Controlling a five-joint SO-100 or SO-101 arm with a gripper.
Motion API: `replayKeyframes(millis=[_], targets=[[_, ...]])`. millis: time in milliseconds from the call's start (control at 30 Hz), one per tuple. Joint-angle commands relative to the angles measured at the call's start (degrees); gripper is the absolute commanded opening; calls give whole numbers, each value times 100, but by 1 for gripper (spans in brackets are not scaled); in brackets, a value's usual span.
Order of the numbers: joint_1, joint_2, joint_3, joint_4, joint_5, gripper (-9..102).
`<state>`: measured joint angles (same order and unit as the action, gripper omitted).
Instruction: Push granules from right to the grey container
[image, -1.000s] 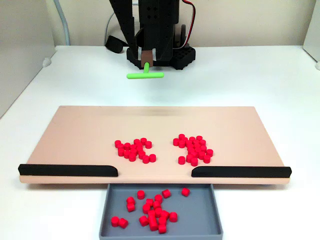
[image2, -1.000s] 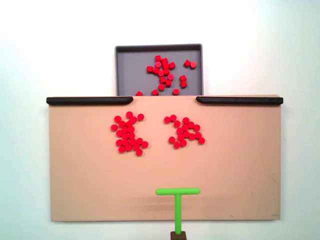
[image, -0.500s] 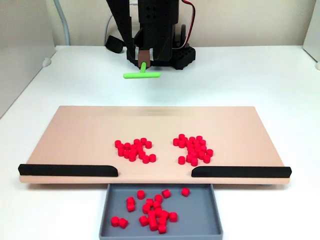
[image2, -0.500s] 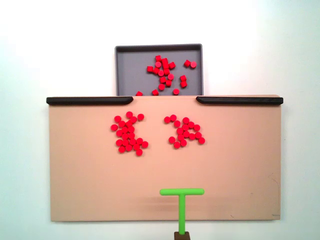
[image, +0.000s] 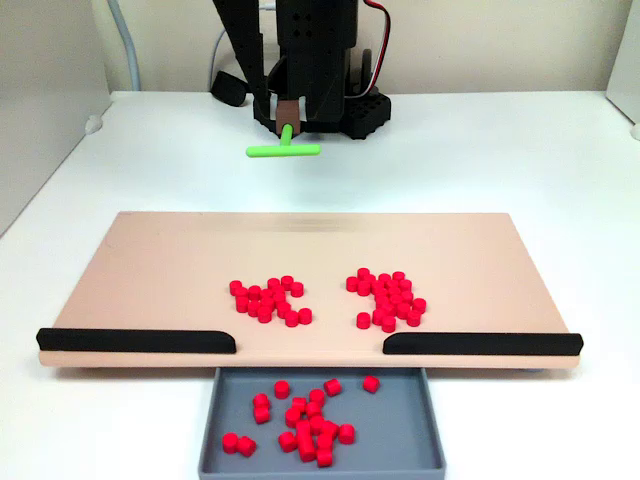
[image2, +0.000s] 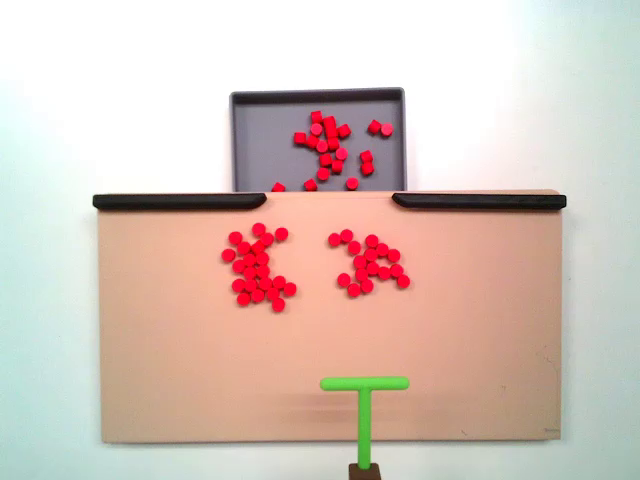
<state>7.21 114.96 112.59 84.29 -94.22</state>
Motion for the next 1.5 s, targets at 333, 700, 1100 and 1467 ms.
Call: replayKeyframes(millis=[333,700,1100,1467], targets=[[0,53,-44,-18,-44,0],[0,88,-44,-18,-475,0],[519,185,-149,-18,-2672,0],[1178,-1028,-1143,-18,-5651,0]])
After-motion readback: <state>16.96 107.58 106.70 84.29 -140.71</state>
